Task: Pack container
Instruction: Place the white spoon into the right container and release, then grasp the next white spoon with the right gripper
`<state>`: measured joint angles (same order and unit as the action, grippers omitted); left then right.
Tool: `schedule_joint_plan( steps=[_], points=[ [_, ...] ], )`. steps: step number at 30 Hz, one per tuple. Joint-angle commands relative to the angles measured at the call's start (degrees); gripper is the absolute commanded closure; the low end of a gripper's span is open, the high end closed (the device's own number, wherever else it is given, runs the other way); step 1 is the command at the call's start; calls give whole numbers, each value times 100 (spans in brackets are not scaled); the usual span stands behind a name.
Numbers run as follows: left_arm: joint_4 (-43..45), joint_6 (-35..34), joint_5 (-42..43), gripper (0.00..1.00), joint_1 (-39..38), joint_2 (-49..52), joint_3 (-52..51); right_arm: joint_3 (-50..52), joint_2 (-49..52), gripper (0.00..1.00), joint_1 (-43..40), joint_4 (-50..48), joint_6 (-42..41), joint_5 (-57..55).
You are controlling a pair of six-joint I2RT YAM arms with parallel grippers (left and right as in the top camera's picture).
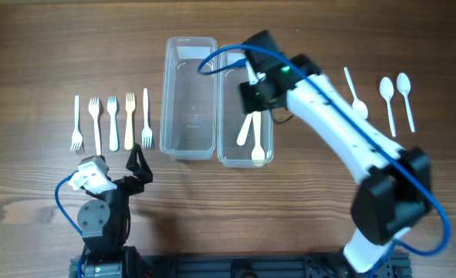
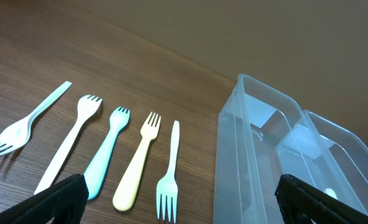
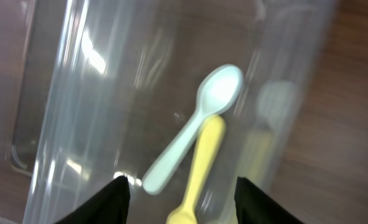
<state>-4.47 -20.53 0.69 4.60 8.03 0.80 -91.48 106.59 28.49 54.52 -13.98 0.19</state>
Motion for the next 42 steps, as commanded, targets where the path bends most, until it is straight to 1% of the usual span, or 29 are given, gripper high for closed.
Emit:
schedule_joint_plan(
  steps=[1,3,5,7,9,12,14,16,17,20,22,23,26,29,32,36,42],
  points=[
    [-11,-85,-13,0,17,-15,-33,-426,-1078,39,-754,411,221,-815],
    [-11,-85,-13,0,17,-15,-33,-426,-1370,35,-1274,737,483,-1143],
    [-11,-85,-13,0,17,-15,-33,-424,-1491,29,-1740,1051,763,-1200],
    [-11,-87,-15,0,17,-15,-33,-407,-1495,25,-2197,1353,914,-1196],
    [-11,-85,-15,0,17,-15,-33,-264,-1486,21,-2546,1408,992,-1200],
    [-11,-85,-13,0,17,-15,-33,24,-1469,18,-2968,1169,1119,-1091],
    [-11,-85,-13,0,17,-15,-33,249,-1416,17,-3224,822,1128,-1071],
    [-11,-87,-13,0,17,-15,-33,450,-1346,9,-3390,483,1263,-1069],
    [-11,-85,-13,0,17,-15,-33,564,-1314,7,-3475,313,1351,-1069],
    [-11,-85,-13,0,17,-15,-33,933,-1154,7,-3652,-229,1606,-1071],
    [-11,-85,-13,0,17,-15,-33,1185,-1010,10,-3698,-605,1886,-1067],
    [-11,-87,-13,0,17,-15,-33,1307,-828,10,-3698,-863,2068,-1067],
    [-11,-87,-13,0,17,-15,-33,1381,-538,11,-3698,-1119,2214,-1012],
    [-11,-85,-13,0,17,-15,-33,1427,-164,10,-3700,-1344,2594,-767],
    [-11,-87,-13,0,17,-15,-33,1427,278,9,-3698,-1513,2905,-761],
    [-11,-85,-13,0,17,-15,-33,1427,743,9,-3698,-1709,2900,-758],
    [-11,-85,-13,0,17,-15,-33,1429,1239,10,-3698,-1987,2907,-389]
  ],
)
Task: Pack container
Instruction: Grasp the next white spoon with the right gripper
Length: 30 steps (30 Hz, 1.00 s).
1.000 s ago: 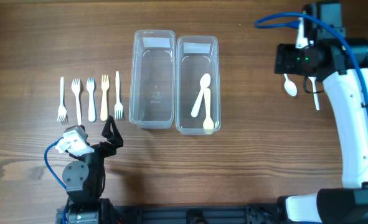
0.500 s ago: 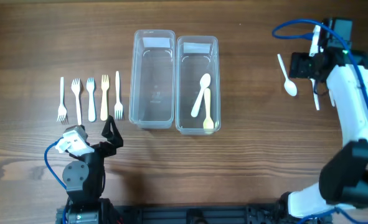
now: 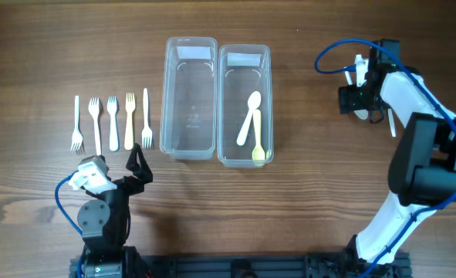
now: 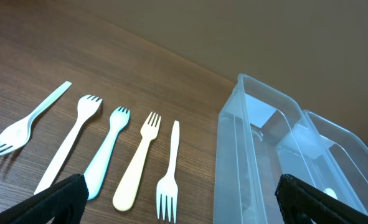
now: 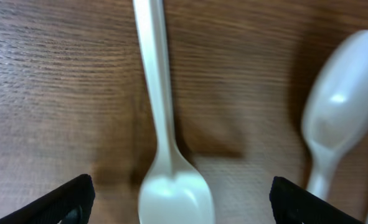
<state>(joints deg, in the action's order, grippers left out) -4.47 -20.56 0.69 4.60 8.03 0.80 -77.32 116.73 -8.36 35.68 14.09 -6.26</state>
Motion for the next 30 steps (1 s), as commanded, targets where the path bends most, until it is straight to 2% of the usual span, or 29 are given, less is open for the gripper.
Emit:
schedule_joint_plan(
  steps=[1,3,4,6,7,9,16,17,21,30],
  points=[
    [-11,-83,-13,0,17,-15,-33,13,286,10,-13,-127,103,254],
    [-11,-85,-15,0,17,-15,-33,13,367,12,-15,-160,96,254],
    [-11,-83,-13,0,17,-15,-33,13,382,16,-15,-166,96,251],
    [-11,-83,-13,0,17,-15,-33,13,382,35,-13,-166,90,254],
    [-11,-85,-13,0,17,-15,-33,13,380,52,-13,-166,87,251],
    [-11,-85,-13,0,17,-15,-33,13,380,68,-13,-142,74,249],
    [-11,-83,-13,0,17,-15,-33,-96,348,93,4,13,-258,251],
    [-11,-83,-13,0,17,-15,-33,-136,332,96,17,66,-304,249],
    [-9,-83,-15,0,17,-15,-33,-374,120,95,151,291,-481,249],
    [-11,-83,-13,0,17,-15,-33,-1290,-1056,96,1003,1134,-881,442]
  ],
)
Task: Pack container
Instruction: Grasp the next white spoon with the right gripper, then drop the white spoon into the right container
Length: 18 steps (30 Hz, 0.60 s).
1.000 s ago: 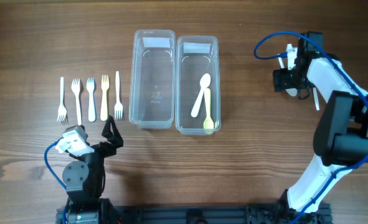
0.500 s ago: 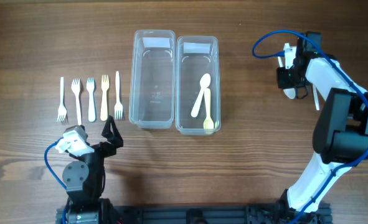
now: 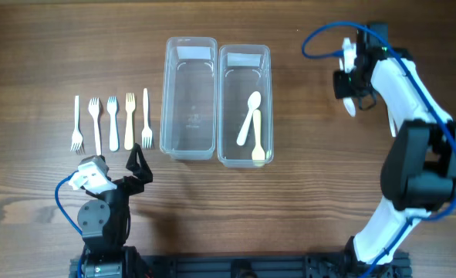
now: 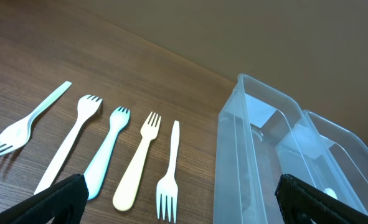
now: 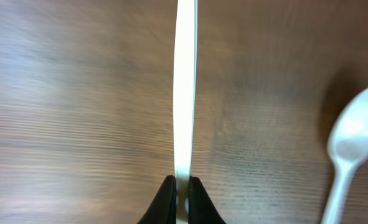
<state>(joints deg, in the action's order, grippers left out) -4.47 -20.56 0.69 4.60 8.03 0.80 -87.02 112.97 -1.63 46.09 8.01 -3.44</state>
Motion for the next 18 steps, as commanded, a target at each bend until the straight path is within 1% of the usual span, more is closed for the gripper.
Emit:
schedule_joint_plan(
  steps=[1,6,11,14,18],
  points=[
    [-11,-83,-15,0,17,-15,-33,-330,-874,96,498,136,-376,280],
    [-11,-83,-13,0,17,-15,-33,-330,-1493,96,1320,330,-852,638],
    [-11,-85,-15,0,17,-15,-33,-293,-1539,96,2122,428,-1287,846],
    [-9,-83,-13,0,17,-15,-33,-28,-1493,96,2614,205,-1491,782],
    [-11,-85,-13,0,17,-15,-33,376,-1401,93,2894,-234,-1620,789]
  ],
)
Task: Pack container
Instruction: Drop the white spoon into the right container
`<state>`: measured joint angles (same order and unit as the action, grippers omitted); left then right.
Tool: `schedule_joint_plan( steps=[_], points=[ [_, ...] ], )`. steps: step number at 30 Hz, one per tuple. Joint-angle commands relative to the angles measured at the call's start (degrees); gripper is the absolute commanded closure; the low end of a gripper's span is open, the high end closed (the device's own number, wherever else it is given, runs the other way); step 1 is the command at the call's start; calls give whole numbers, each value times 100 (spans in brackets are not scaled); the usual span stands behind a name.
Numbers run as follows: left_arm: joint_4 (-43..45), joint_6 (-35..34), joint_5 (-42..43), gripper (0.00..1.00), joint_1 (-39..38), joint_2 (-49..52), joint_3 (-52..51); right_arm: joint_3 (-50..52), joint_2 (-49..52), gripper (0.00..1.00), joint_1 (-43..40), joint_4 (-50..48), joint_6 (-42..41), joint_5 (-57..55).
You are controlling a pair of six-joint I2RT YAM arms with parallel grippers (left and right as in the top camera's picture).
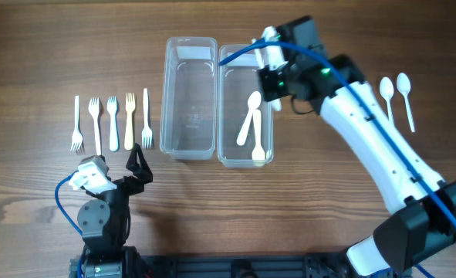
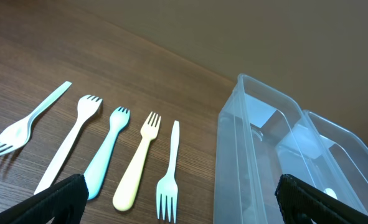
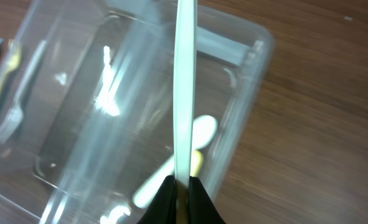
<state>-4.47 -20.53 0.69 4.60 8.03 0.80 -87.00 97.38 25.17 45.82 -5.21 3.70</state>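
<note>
Two clear containers stand side by side, the left container [image 1: 189,96] and the right container [image 1: 226,116]. Inside the right one lie a pale spoon [image 1: 250,116] and a yellow spoon [image 1: 258,143]. My right gripper [image 1: 271,80] hangs over the right container's far right rim, shut on the handle of a white spoon [image 3: 185,93], fingertips pinched together [image 3: 180,194]. Two more white spoons [image 1: 387,96] lie at the far right. Several forks [image 1: 112,122] lie left of the containers. My left gripper [image 1: 139,164] stands open near the front, holding nothing, with the forks [image 2: 137,165] ahead of it.
The left container [image 2: 258,155] stands close to the right of the left gripper. The right arm [image 1: 366,147] stretches diagonally from the front right across the table to the containers. Bare wooden tabletop [image 1: 320,216] lies in front of the containers.
My right gripper, still shut on the white spoon, has moved from the far right of the table to above the right container. The left arm has not moved.
First my right gripper was open over the right container holding two spoons, with three spoons at the table's right. Then it stood open above one of those white spoons, then shut on its handle. Now that spoon hangs over the right container.
</note>
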Motion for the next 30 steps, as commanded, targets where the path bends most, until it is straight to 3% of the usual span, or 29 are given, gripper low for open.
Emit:
schedule_joint_plan(
  steps=[1,4,5,7,9,10,14,18,23,30],
  points=[
    [-11,-85,-13,0,17,-15,-33,470,177,92,275,-299,-369,72],
    [-11,-85,-13,0,17,-15,-33,713,306,90,452,-570,-422,133],
    [-11,-87,-13,0,17,-15,-33,717,358,84,503,-605,-417,131],
    [-11,-85,-13,0,17,-15,-33,715,420,69,581,-715,-369,131],
    [-11,-85,-13,0,17,-15,-33,713,417,42,595,-817,-374,87],
    [-11,-87,-13,0,17,-15,-33,704,398,34,592,-861,-372,87],
    [-11,-85,-13,0,17,-15,-33,503,278,31,415,-697,-107,-39],
    [-11,-87,-13,0,17,-15,-33,98,-142,31,-170,214,-79,-922],
    [-11,-85,-13,0,17,-15,-33,42,-737,9,-1316,1045,267,-1851],
    [-11,-85,-13,0,17,-15,-33,256,-741,9,-2671,1154,719,-1825]
  ],
)
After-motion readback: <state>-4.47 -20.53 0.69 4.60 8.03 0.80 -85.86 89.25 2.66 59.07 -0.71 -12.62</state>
